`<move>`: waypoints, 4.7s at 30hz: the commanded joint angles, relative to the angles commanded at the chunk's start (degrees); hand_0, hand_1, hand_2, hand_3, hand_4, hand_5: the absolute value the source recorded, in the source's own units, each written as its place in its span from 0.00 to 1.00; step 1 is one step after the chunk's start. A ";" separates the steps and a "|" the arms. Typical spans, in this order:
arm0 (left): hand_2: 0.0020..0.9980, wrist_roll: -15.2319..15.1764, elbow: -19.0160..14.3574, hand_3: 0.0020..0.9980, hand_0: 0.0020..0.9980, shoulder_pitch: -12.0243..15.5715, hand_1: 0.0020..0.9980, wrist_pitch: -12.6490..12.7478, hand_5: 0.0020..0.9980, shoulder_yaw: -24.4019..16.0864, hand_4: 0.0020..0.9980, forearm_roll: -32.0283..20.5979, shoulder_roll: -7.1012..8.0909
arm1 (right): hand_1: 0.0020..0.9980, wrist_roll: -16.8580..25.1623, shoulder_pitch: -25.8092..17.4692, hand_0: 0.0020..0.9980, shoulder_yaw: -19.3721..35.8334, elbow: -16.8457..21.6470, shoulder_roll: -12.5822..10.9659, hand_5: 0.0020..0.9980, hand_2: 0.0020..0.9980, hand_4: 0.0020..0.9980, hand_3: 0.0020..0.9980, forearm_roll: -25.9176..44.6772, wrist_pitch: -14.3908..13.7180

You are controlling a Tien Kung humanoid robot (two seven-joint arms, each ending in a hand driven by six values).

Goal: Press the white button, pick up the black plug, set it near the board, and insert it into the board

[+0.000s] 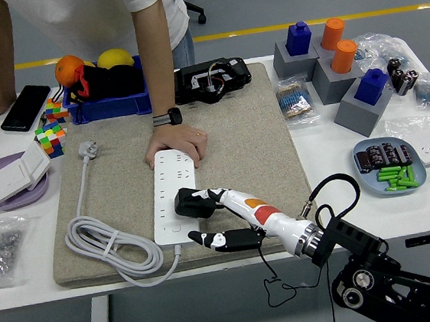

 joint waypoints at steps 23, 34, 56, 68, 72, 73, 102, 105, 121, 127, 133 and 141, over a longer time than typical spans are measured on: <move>0.64 0.12 0.00 0.69 0.65 -0.20 0.64 -0.20 0.03 0.31 0.58 0.46 0.31 | 0.92 0.72 2.47 0.99 -3.25 -3.37 1.86 0.72 0.88 0.82 0.88 1.45 -0.81; 0.64 0.01 0.00 0.69 0.65 -0.32 0.64 -0.14 0.03 0.67 0.58 -0.22 0.12 | 0.92 0.93 3.92 0.99 -4.92 -4.93 2.82 0.70 0.88 0.82 0.87 1.93 -0.77; 0.64 -0.03 0.00 0.69 0.65 -0.40 0.64 -0.05 0.03 0.42 0.58 -0.33 0.08 | 0.91 1.21 6.92 0.98 -8.11 -5.70 4.56 0.67 0.87 0.82 0.86 2.60 -0.81; 0.64 -0.03 0.00 0.69 0.65 -0.32 0.64 0.00 0.03 0.13 0.58 -0.23 0.09 | 0.91 0.99 8.95 0.98 -9.36 -5.89 4.97 0.65 0.87 0.82 0.86 2.56 -0.71; 0.64 -0.04 0.00 0.69 0.65 -0.39 0.64 0.02 0.03 0.10 0.58 -0.20 0.08 | 0.91 0.96 9.09 0.98 -8.65 -5.13 4.76 0.65 0.87 0.82 0.86 2.23 -0.67; 0.64 -0.05 0.00 0.69 0.65 -0.39 0.64 0.02 0.03 0.15 0.58 -0.28 0.09 | 0.91 0.97 9.11 0.98 -8.50 -4.97 4.72 0.65 0.87 0.82 0.86 2.17 -0.66; 0.64 -0.24 0.00 0.69 0.65 -1.02 0.64 0.13 0.03 0.43 0.58 -0.96 -0.45 | 0.87 4.48 -1.37 0.94 16.88 5.38 0.04 0.61 0.82 0.83 0.82 -2.32 -2.16; 0.64 -0.36 0.00 0.69 0.65 -1.40 0.64 0.10 0.03 0.83 0.58 -1.28 -0.50 | 0.87 5.24 -3.64 0.93 19.41 5.60 -0.95 0.60 0.81 0.83 0.81 -0.53 -2.07; 0.64 -0.07 0.00 0.69 0.65 -3.24 0.64 -0.26 0.03 1.54 0.58 -0.61 -0.21 | 0.86 9.28 -11.43 0.91 28.89 6.84 -1.81 0.59 0.80 0.83 0.79 5.06 -0.39; 0.64 -0.14 0.00 0.69 0.65 -4.04 0.64 -0.41 0.03 1.96 0.58 -0.17 0.40 | 0.84 9.90 -13.26 0.90 31.75 7.28 -0.91 0.58 0.78 0.83 0.77 6.29 0.37; 0.64 0.09 0.00 0.69 0.65 -3.48 0.64 -0.67 0.03 1.59 0.58 1.11 0.46 | 0.78 10.43 -14.56 0.85 33.91 7.42 0.62 0.57 0.74 0.82 0.73 6.33 0.72; 0.64 0.22 0.00 0.69 0.65 -2.48 0.64 -0.88 0.02 1.58 0.58 1.80 0.47 | 0.75 9.58 -15.53 0.82 34.59 7.41 1.11 0.54 0.71 0.83 0.70 5.61 0.99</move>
